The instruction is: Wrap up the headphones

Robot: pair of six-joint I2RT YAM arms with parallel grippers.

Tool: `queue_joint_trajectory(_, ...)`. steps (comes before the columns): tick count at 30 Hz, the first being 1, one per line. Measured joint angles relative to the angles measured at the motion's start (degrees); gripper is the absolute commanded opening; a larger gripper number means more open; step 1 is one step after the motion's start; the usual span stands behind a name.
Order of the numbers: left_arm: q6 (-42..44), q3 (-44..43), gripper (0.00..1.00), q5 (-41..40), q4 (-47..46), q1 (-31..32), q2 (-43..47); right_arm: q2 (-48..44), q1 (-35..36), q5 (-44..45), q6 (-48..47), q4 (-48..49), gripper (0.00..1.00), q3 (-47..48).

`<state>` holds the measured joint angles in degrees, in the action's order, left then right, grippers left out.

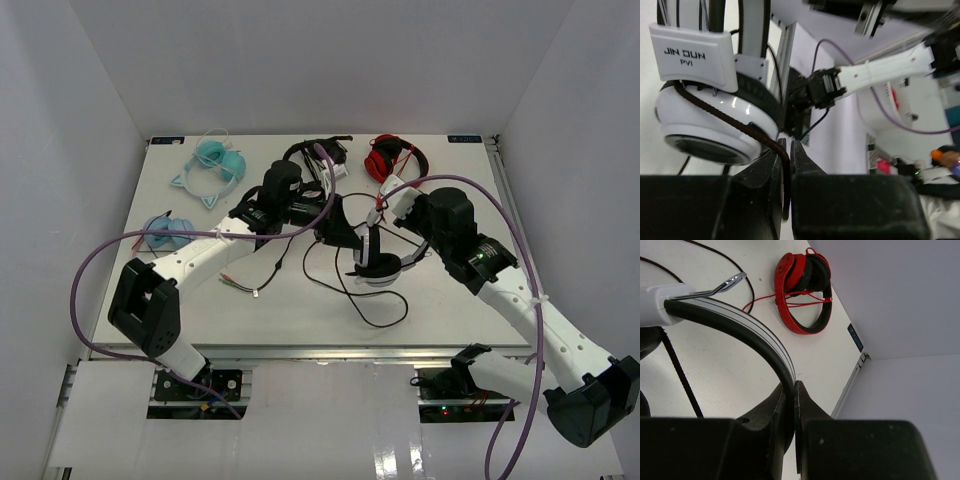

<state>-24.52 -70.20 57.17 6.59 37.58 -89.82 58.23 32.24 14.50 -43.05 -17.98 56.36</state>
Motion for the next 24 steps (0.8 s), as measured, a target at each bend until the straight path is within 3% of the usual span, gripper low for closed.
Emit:
queue_joint_trajectory(4,-13.8,0.0,0.23,0.8,-9.7,-1.1,-0.8,0.8,0.9,4.0,1.3,3.1,0.08,-1.0)
queue_joint_trajectory(9,-25.6,0.0,0.33,0.4,-17.5,-1.0,-2.4,3.7,0.9,8.1,3.6,4.7,0.08,-1.0)
queue_joint_trajectory(17,-31.3,1.0,0.43,-1.1,-23.3,2.1,-2.5,11.1,-0.2,10.4,11.7,3.3,0.08,0.9)
queue_joint_trajectory(24,-30.7,5.7,0.47,-3.9,-28.4,8.7,-1.7,17.5,-7.1,3.7,24.1,-1.5,0.08,10.6)
